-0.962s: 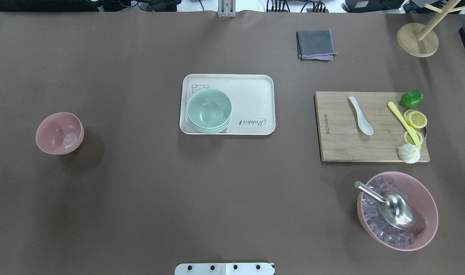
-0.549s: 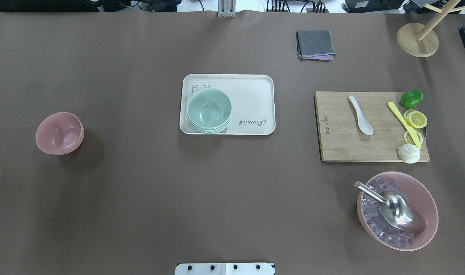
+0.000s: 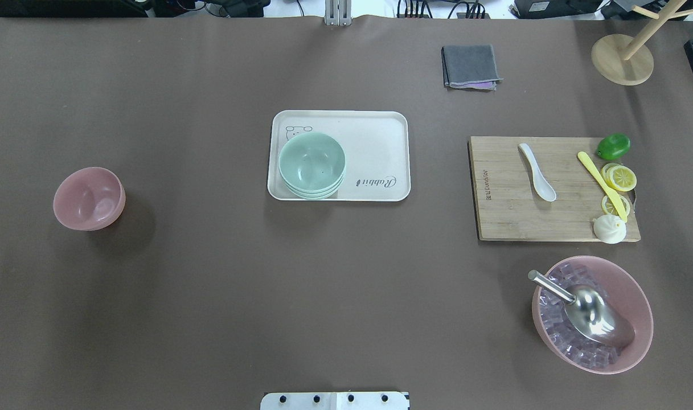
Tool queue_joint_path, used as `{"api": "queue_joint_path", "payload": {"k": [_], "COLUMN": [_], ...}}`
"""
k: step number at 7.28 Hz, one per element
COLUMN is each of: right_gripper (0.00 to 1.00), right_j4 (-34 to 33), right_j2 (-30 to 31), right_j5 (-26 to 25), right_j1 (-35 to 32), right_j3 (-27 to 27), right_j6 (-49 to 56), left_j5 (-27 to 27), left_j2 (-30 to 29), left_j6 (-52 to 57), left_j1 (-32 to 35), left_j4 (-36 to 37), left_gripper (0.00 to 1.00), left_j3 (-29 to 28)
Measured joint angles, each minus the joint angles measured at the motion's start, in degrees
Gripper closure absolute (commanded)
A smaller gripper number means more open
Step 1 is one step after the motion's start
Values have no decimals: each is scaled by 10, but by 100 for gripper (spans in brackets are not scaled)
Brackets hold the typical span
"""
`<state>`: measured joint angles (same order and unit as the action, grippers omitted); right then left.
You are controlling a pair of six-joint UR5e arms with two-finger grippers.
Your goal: Stack pink bowl on green and place spoon
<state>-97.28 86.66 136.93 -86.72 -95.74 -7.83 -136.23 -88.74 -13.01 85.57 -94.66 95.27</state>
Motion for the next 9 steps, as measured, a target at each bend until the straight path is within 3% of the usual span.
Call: {"api": "queue_joint_path", "payload": {"k": [4,9], "right_gripper": [0,0], "right_j4": [1,0], "right_j2": [0,-3], "right_j5": [1,1], "right_j1": [1,4], "right_j3": [-2,0], "right_j6": [-4,-5], "left_j5": [-4,-5], "left_j2": [-19,-64], "left_j6": [-3,-7], "left_j1": [-1,-57], "left_j4": [-2,-56], "left_gripper": [2,2], "left_j3": [8,16]}}
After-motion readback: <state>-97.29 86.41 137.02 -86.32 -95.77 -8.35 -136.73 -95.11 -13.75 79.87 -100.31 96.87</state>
